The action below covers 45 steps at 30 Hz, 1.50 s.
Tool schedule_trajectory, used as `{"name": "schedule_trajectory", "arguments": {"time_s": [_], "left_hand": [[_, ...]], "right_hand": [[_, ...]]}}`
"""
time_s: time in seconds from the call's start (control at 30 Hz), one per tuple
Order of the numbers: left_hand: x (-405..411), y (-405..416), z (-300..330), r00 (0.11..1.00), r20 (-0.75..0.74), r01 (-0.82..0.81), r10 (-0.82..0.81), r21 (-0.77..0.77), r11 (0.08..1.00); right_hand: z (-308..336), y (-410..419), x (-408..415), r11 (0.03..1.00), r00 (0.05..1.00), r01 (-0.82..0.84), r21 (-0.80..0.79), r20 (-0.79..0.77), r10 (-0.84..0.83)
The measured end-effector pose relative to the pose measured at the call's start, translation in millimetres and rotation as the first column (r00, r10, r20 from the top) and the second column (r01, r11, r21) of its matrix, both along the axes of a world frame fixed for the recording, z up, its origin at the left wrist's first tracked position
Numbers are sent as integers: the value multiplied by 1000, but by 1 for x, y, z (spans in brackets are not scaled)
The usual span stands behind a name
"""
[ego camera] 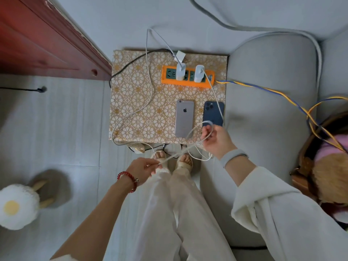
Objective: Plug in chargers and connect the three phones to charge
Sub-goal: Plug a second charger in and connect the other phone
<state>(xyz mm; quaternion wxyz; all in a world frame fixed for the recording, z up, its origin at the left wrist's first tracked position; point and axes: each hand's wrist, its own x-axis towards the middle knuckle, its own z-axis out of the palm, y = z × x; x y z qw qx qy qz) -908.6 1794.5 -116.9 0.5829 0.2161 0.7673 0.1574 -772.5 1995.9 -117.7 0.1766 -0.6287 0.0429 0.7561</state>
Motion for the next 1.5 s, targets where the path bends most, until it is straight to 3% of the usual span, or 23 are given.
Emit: {"name": "schedule_trajectory", "arguments": {"time_s": [0.07,0.13,0.27,0.43,0.5,0.57,0.67,0.77,0.83,0.9,0.97,1.07,1.13,1.23,1.33,1.43,1.5], "left_hand": [[-9,-9,-8,984,-176,-12,-4,-87,996],[-18,-22,-14,952,-302,-97,45,-161,982],[-22,-31,-25,969,-236,7,-71,-261,965],[-22,-18,-33,937,-250,119,-245,-429,895],[-23,-15,-33,916,-226,188,-331,-488,853],[-22,-6,-30,931,-217,175,-293,-441,880],[-10,23,-17,981,-171,-120,90,-173,978],[9,61,0,855,179,-486,488,-57,872],[19,81,4,773,296,-573,560,-52,818],[27,93,5,776,277,-588,566,-5,809],[30,98,6,801,233,-573,551,35,819],[31,94,8,832,303,-497,466,30,867],[34,89,10,871,331,-395,363,31,918],[44,83,11,895,315,-344,315,41,938],[45,83,5,886,271,-394,377,6,919],[41,88,-14,947,13,-321,320,15,947],[35,95,-30,941,-190,-279,279,27,960]], "right_hand": [[-4,6,12,996,997,82,45,-18,-82],[-7,7,23,995,1000,-9,97,23,7],[-7,-3,35,890,915,-400,221,147,375],[-1,1,34,897,932,-362,254,95,349],[-1,5,32,855,900,-435,282,123,418],[0,6,29,755,824,-564,335,162,543],[2,-6,28,536,637,-748,392,196,746],[3,-28,29,320,427,-852,415,196,883],[5,-41,29,111,228,-887,448,217,949],[6,-50,31,-12,99,-888,461,217,971],[5,-53,35,23,133,-905,425,230,964],[2,-43,34,338,441,-873,353,271,856],[1,-34,29,490,580,-799,349,228,782],[3,-29,18,458,585,-784,419,253,770],[1,-29,12,389,572,-804,450,406,713],[-7,-29,15,496,626,-780,383,474,618],[-20,-28,19,545,656,-754,367,471,590]]}}
